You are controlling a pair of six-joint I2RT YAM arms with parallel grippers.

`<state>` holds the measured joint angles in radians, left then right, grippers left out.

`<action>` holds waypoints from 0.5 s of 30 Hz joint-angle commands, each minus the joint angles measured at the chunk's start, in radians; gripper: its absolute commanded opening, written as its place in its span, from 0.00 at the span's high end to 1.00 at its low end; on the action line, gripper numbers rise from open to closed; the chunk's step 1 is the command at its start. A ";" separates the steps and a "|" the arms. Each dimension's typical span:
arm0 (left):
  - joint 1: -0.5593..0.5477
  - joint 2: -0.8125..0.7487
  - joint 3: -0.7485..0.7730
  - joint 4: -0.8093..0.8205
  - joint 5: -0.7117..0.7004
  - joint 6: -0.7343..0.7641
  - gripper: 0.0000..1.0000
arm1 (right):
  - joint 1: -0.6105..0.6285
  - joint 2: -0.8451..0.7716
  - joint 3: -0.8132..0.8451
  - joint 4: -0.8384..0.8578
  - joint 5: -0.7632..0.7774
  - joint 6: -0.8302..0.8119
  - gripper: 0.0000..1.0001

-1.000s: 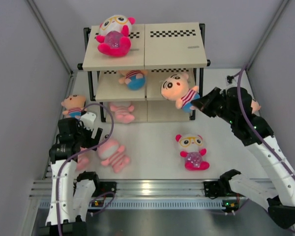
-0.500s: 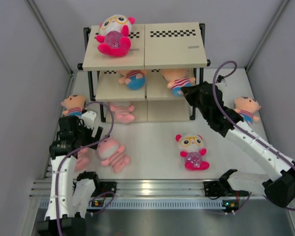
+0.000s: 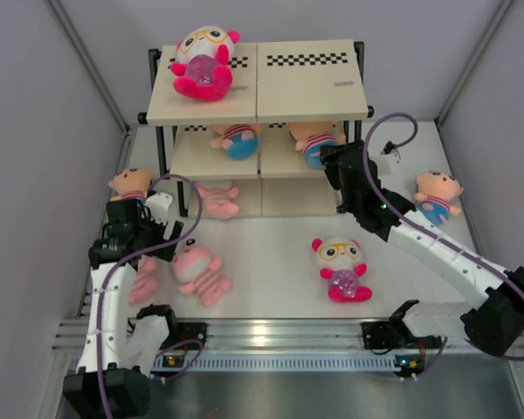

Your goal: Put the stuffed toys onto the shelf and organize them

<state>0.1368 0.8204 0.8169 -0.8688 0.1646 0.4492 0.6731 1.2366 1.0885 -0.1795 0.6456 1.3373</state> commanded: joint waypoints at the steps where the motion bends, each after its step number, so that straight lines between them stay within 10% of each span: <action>1: 0.006 0.017 0.028 0.028 -0.013 0.019 0.01 | 0.037 -0.038 0.047 0.069 0.054 -0.023 0.45; 15: 0.081 0.040 -0.040 0.192 -0.182 0.180 0.04 | 0.057 -0.173 0.017 0.144 -0.030 -0.239 0.43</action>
<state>0.1711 0.8398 0.7311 -0.7895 -0.0135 0.5610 0.7120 1.0882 1.0882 -0.1036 0.6514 1.1995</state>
